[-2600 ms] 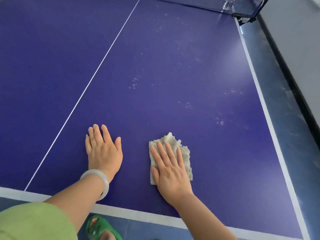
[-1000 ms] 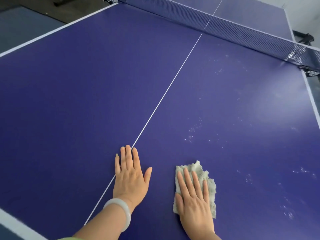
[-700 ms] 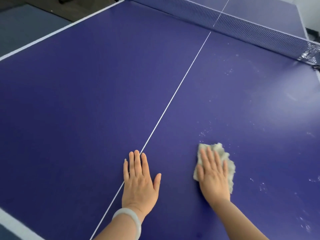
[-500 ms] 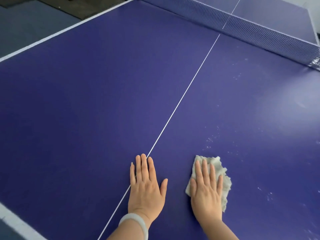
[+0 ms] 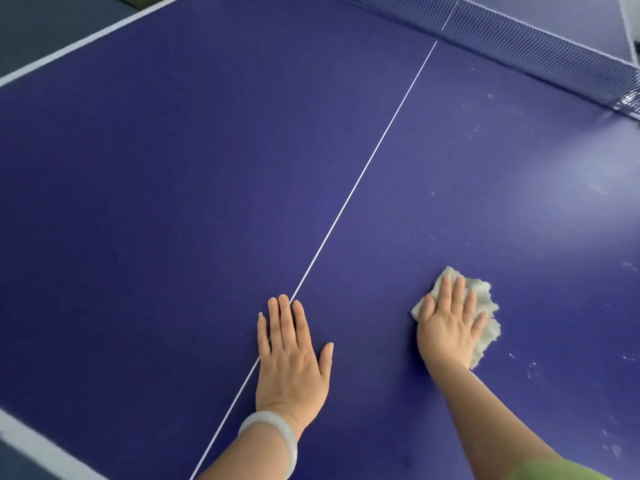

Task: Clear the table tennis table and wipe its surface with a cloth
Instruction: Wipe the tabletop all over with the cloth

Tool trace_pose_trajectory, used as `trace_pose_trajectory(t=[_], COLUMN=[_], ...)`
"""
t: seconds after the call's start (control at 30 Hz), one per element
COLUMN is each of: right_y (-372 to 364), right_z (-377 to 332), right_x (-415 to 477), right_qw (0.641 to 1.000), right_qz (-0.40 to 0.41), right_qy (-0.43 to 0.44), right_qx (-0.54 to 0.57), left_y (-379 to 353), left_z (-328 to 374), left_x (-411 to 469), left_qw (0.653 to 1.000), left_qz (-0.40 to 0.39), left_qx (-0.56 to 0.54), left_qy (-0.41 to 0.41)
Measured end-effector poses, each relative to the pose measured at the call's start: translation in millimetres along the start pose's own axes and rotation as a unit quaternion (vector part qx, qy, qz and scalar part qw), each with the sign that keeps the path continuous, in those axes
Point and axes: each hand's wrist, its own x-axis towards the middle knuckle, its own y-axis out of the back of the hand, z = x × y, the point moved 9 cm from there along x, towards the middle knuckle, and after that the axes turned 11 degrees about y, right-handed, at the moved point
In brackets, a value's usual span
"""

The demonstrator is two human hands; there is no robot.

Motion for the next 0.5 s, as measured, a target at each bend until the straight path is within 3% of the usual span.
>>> trace_pose_trajectory(t=[0.07, 0.1, 0.2, 0.27, 0.3, 0.37, 0.43, 0.5], right_y=[-1, -4, -20, -20, -16, 1, 15, 17], right_z=[5, -7, -55, -52, -31, 34, 104, 127], right_x=[-32, -50, -102, -117, -112, -91, -75, -78], right_qw=[0.999, 0.999, 0.987, 0.959, 0.954, 0.974, 0.999, 0.995], right_qz=[0.018, 0.027, 0.018, -0.008, -0.018, -0.009, -0.003, 0.004], right_qy=[-0.047, -0.026, 0.158, 0.281, 0.296, 0.219, 0.031, -0.103], right_qx=[-0.001, -0.009, -0.01, -0.033, -0.048, -0.061, -0.028, 0.006], left_y=[-1, -2, -2, -2, -2, -2, -3, -3], left_z=[-1, -1, -2, -2, -1, 0, 0, -2], left_x=[0, 0, 0, 0, 0, -1, -1, 0], left_qw=[1.0, 1.0, 1.0, 1.0, 1.0, 1.0, 1.0, 1.0], left_qz=[-0.002, 0.001, 0.01, 0.014, 0.013, 0.01, 0.002, 0.002], left_qx=[0.001, 0.001, -0.001, -0.002, -0.002, 0.004, 0.01, 0.019], left_qy=[-0.003, -0.005, -0.008, -0.011, -0.01, -0.008, -0.003, 0.0])
